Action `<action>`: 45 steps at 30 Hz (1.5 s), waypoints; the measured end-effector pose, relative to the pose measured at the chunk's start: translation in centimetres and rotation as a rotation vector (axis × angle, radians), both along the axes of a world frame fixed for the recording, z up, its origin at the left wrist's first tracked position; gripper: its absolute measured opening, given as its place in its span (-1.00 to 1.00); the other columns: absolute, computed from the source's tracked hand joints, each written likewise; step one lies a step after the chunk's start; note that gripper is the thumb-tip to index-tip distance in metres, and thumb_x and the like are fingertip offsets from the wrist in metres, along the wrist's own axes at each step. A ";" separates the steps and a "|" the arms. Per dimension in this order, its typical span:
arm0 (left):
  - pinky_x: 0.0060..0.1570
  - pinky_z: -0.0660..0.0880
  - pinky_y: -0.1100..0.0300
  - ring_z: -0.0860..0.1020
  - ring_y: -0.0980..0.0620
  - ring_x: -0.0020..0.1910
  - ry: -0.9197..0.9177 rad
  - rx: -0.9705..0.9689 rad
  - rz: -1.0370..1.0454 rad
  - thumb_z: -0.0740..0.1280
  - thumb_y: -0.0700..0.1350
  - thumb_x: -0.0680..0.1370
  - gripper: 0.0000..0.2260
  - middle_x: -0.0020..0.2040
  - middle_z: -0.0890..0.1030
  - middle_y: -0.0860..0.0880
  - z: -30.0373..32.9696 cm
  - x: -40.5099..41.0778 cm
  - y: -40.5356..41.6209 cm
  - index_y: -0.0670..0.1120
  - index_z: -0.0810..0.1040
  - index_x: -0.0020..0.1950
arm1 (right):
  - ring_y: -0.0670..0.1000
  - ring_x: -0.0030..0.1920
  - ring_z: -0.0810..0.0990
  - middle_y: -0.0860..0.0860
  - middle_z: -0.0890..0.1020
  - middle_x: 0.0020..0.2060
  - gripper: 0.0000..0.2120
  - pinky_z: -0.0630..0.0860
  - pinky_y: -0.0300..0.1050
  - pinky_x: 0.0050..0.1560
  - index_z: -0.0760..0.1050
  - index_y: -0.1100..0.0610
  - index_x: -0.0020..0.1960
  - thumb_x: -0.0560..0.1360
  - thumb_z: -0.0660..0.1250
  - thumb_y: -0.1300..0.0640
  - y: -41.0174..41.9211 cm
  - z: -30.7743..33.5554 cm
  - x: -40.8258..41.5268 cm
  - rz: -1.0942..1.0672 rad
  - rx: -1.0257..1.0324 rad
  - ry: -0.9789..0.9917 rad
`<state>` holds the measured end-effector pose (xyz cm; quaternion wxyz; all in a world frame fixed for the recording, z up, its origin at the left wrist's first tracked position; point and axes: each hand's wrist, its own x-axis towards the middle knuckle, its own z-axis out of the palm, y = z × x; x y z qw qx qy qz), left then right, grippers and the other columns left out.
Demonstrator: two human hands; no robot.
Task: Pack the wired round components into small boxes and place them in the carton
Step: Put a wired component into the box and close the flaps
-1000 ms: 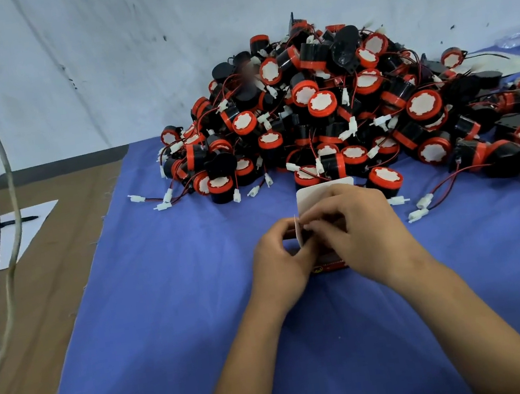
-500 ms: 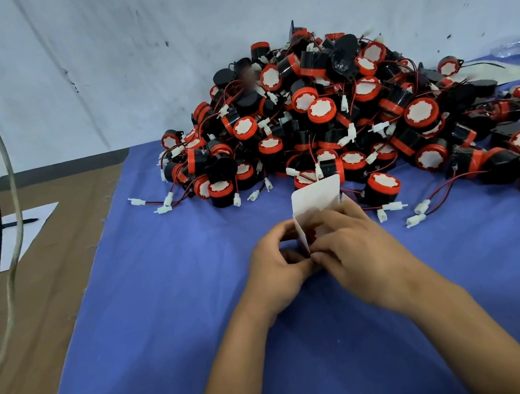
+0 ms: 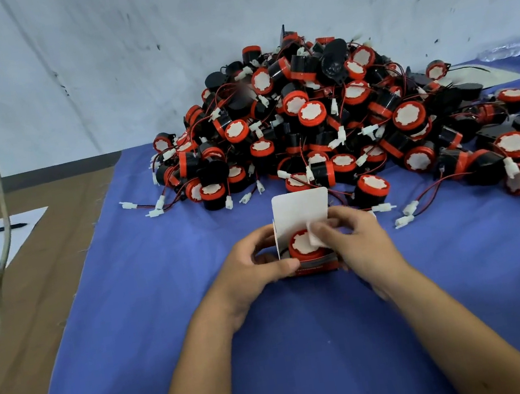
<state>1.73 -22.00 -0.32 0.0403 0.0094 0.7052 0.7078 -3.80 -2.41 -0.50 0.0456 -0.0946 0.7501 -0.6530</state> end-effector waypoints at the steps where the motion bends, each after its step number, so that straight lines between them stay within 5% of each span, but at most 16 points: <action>1: -0.06 0.60 0.19 0.66 -0.03 0.00 -0.049 0.128 -0.005 0.46 -0.16 0.55 -0.62 0.18 0.68 -0.01 0.2 0.1 0.0 -0.02 0.61 0.38 | -0.09 -0.04 0.72 -0.14 0.73 -0.02 -0.86 0.64 -0.15 -0.14 0.65 -0.09 0.13 0.58 0.44 0.07 -0.1 -0.3 -0.1 0.054 0.024 0.006; 3: -0.20 0.49 0.23 0.54 0.03 -0.14 -0.123 0.251 0.076 0.37 -0.07 0.66 -0.74 0.07 0.64 -0.06 0.2 0.1 0.3 0.00 0.65 0.33 | -0.04 0.06 0.71 -0.16 0.73 0.05 -0.76 0.66 0.05 0.11 0.63 -0.10 0.20 0.58 0.46 0.13 -0.4 -0.5 -0.3 0.104 0.038 0.073; 6: -0.15 0.59 0.17 0.69 0.03 -0.08 -0.004 0.038 0.232 0.41 -0.14 0.63 -0.83 0.02 0.74 0.03 -0.2 -0.1 1.4 0.06 0.70 0.17 | 0.26 -0.10 0.63 0.04 0.71 -0.01 -0.70 0.62 0.26 0.05 0.59 -0.17 0.26 0.63 0.37 0.17 -0.6 -0.7 -0.2 0.241 0.005 0.180; 8: -0.05 0.66 0.10 0.71 -0.01 0.02 0.097 -0.086 0.354 0.47 -0.23 0.57 -0.83 -0.01 0.75 0.03 -0.6 -0.2 2.2 0.01 0.71 0.09 | 0.26 -0.13 0.54 0.12 0.66 -0.06 -0.67 0.58 0.17 -0.03 0.58 -0.25 0.27 0.60 0.41 0.12 0.0 -0.8 -0.2 0.327 0.077 0.221; 11: -0.10 0.67 0.15 0.71 0.01 0.00 0.138 -0.124 0.462 0.46 -0.38 0.50 -0.71 -0.02 0.74 0.05 -0.7 -0.2 2.0 0.00 0.72 0.03 | -0.06 0.10 0.63 -0.16 0.58 0.20 -0.49 0.62 -0.06 0.15 0.58 -0.23 0.31 0.47 0.57 0.18 0.8 -0.8 -0.3 0.443 0.136 0.237; 15: 0.09 0.64 0.09 0.68 -0.15 0.18 0.039 0.128 0.177 0.37 -0.44 0.54 -0.74 0.18 0.72 -0.13 -0.3 0.4 -0.5 -0.15 0.70 0.10 | -0.13 0.12 0.63 -0.23 0.56 0.22 -0.54 0.64 -0.06 0.11 0.66 -0.13 0.25 0.42 0.61 0.18 0.7 -0.7 -0.5 0.323 0.211 0.293; 20: 0.21 0.55 0.01 0.64 -0.14 0.15 0.018 0.137 -0.013 0.50 -0.06 0.48 -0.74 0.19 0.69 -0.16 -0.3 1.0 -1.8 -0.16 0.71 0.10 | -0.20 0.27 0.57 -0.31 0.52 0.30 -0.58 0.58 -0.19 0.18 0.66 -0.27 0.20 0.36 0.58 -0.22 1.3 -0.4 -0.7 0.419 0.210 0.258; 23: 0.09 0.53 -0.05 0.61 -0.07 -0.04 0.042 -0.046 0.047 0.57 0.10 0.37 -0.71 -0.04 0.69 -0.14 -0.2 1.0 -1.2 -0.04 0.72 -0.02 | -0.12 0.18 0.61 -0.22 0.62 0.13 -0.73 0.56 -0.13 0.14 0.71 -0.12 0.09 0.41 0.59 -0.12 1.0 -0.6 -0.7 0.309 0.226 0.340; 26: -0.03 0.59 -0.21 0.59 -0.16 -0.19 0.143 -0.304 0.141 0.63 0.03 0.35 -0.77 -0.10 0.68 -0.21 -0.5 0.8 -0.8 0.06 0.68 -0.08 | -0.11 0.12 0.59 -0.20 0.60 0.08 -0.68 0.54 -0.22 0.03 0.67 -0.03 0.11 0.40 0.62 -0.04 0.8 -0.6 -0.7 0.313 0.345 0.488; 31: -0.10 0.57 -0.23 0.55 -0.29 -0.20 0.204 -0.400 0.125 0.61 -0.09 0.45 -0.78 -0.14 0.65 -0.21 -0.7 0.5 -0.9 0.06 0.63 -0.01 | -0.06 0.06 0.57 -0.11 0.58 0.08 -0.71 0.56 -0.11 0.00 0.62 0.05 0.14 0.48 0.56 -0.01 0.4 -0.9 -0.3 0.291 0.443 0.657; 36: 0.04 0.67 -0.04 0.67 -0.06 -0.04 0.200 -0.418 0.132 0.64 -0.22 0.38 -0.44 0.14 0.64 0.12 -0.7 0.7 -0.6 0.21 0.53 0.23 | -0.09 0.02 0.60 -0.17 0.62 0.00 -0.75 0.54 -0.18 -0.04 0.61 0.00 0.16 0.55 0.45 -0.09 0.3 -0.7 -0.3 0.286 0.395 0.652; 40: 0.01 0.67 -0.08 0.62 -0.13 -0.12 0.213 -0.430 0.148 0.64 -0.28 0.36 -0.28 0.18 0.62 0.12 -0.7 0.7 -0.3 0.22 0.48 0.37 | -0.13 0.01 0.62 -0.21 0.66 0.02 -0.66 0.58 -0.08 -0.04 0.58 -0.10 0.25 0.60 0.23 -0.22 0.3 -0.2 -0.1 0.166 0.442 0.649; 45: 0.06 0.67 -0.01 0.67 0.04 -0.07 0.245 -0.460 0.173 0.66 -0.25 0.35 -0.29 0.23 0.61 0.11 -0.7 0.5 -0.3 0.14 0.50 0.41 | -0.02 0.30 0.38 -0.23 0.57 0.26 -0.69 0.37 -0.10 0.37 0.58 -0.21 0.31 0.62 0.39 0.07 -0.6 -0.5 0.8 0.199 0.378 0.548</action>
